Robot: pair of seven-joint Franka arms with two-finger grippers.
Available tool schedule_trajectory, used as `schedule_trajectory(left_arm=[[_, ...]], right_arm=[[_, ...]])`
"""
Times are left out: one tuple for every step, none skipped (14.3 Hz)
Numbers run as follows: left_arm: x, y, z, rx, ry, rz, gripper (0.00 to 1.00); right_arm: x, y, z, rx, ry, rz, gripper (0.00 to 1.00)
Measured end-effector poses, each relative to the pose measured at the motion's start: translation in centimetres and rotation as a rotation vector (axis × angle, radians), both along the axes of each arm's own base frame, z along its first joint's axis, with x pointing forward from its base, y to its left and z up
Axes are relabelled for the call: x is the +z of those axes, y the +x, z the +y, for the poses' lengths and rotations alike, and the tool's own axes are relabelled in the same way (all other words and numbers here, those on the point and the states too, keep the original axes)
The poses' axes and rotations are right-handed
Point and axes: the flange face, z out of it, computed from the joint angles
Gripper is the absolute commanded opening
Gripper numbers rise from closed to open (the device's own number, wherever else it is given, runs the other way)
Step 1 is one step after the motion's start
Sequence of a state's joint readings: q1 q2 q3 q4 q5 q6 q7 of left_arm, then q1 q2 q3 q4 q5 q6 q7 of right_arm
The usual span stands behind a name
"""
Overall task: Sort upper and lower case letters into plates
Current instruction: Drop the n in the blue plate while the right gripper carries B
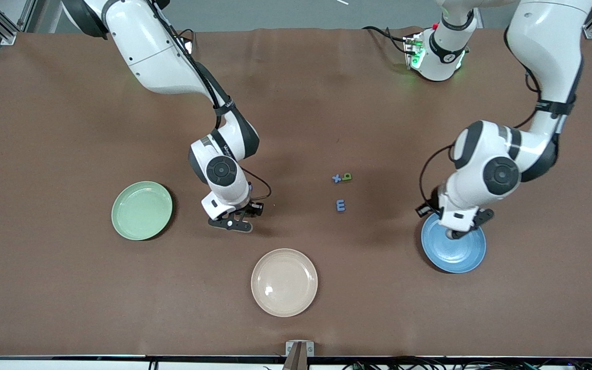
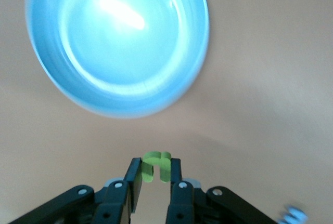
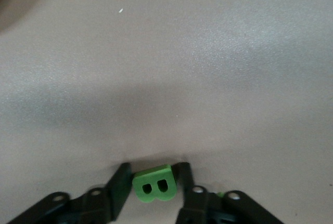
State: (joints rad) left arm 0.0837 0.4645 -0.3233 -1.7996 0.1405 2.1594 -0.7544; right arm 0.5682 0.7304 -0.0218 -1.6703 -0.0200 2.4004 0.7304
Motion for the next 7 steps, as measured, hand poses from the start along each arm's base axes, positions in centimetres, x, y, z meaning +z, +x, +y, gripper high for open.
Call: schedule_trajectory(left_arm=[[-0.5, 0.9, 1.7, -0.043, 0.020, -0.008, 0.01], [-1.3, 1.7, 3.4, -0.082, 0.038, -0.009, 0.03], [-2.2, 2.3, 4.9, -0.114, 0.056, -0.008, 0.08], [-3.2, 2.9, 6.2, -0.141, 0.075, -0.007, 0.27], [-4.1, 3.5, 7.2, -0.156, 0.091, -0.006, 0.61], [-4.9, 3.9, 7.8, -0.166, 0.099, -0.004, 0.78], [-5.5, 4.2, 8.0, -0.171, 0.102, -0.003, 1.00]], right_arm=[[0.0, 0.0, 0.0, 0.000, 0.000, 0.000, 0.23], [0.3, 0.0, 0.0, -0.001, 0.000, 0.000, 0.22], [0.2, 0.1, -0.3, -0.004, -0.004, 0.003, 0.19], [0.2, 0.2, -0.7, -0.006, -0.008, 0.005, 0.12], [0.2, 0.6, -1.5, 0.000, -0.016, 0.011, 0.04], [0.5, 1.2, -2.7, 0.016, -0.023, 0.020, 0.02], [1.2, 2.1, -4.5, 0.032, -0.031, 0.034, 0.01]])
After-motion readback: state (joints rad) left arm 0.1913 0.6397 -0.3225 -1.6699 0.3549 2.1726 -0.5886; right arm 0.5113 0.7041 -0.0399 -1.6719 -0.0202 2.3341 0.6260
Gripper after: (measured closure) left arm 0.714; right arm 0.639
